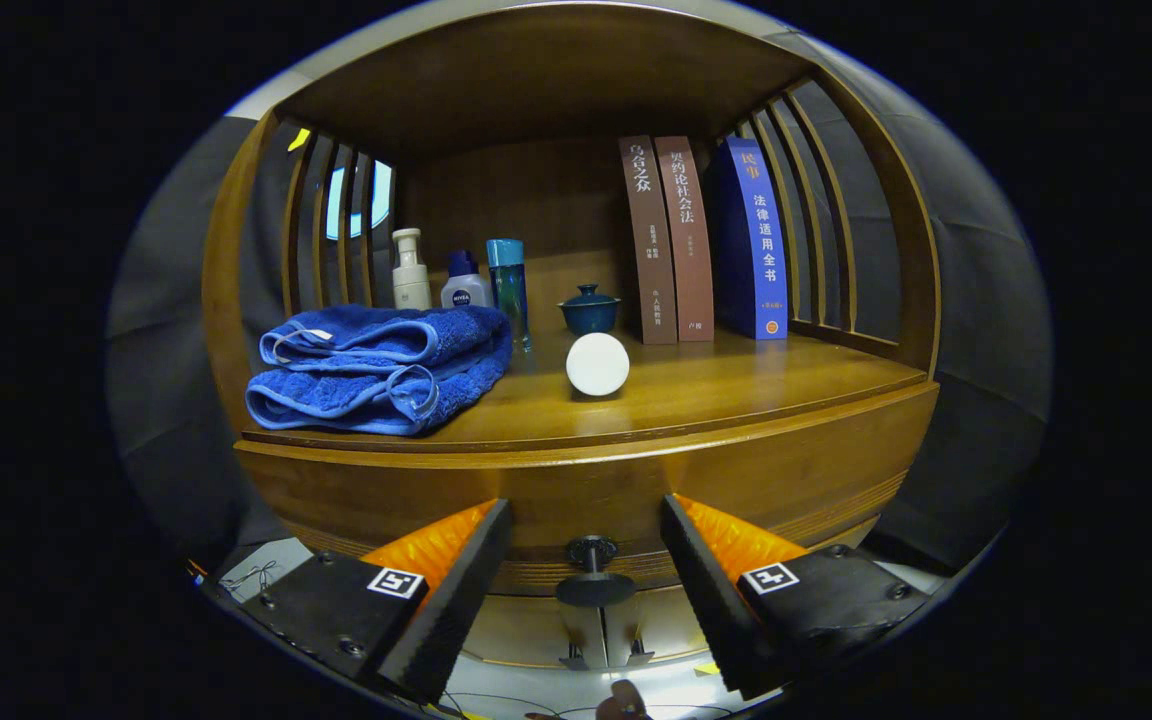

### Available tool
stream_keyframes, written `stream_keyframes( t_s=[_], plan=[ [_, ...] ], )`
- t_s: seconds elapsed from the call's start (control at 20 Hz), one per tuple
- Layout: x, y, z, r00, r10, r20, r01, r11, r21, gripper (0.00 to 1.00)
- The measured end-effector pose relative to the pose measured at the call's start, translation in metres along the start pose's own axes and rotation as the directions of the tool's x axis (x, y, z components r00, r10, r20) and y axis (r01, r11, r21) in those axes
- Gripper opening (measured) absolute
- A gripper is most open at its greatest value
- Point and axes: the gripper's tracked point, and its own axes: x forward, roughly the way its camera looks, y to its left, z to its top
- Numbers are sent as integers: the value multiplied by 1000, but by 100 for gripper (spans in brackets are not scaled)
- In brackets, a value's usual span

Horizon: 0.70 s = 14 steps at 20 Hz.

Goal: Pull open the drawer, take out the items inside it, and place them on the countertop above the cabinet.

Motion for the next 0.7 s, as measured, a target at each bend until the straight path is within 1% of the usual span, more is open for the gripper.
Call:
stream_keyframes(
  t_s=[0.2,0.35,0.55,0.7],
  plan=[
    [-13,-1,11,1000,-1,25,1,1000,4,100],
    [-36,3,21,999,13,39,-12,1000,-9,100],
    [-83,9,50,997,46,65,-46,999,2,100],
    [-124,11,80,994,66,92,-64,998,-27,99]
  ],
)
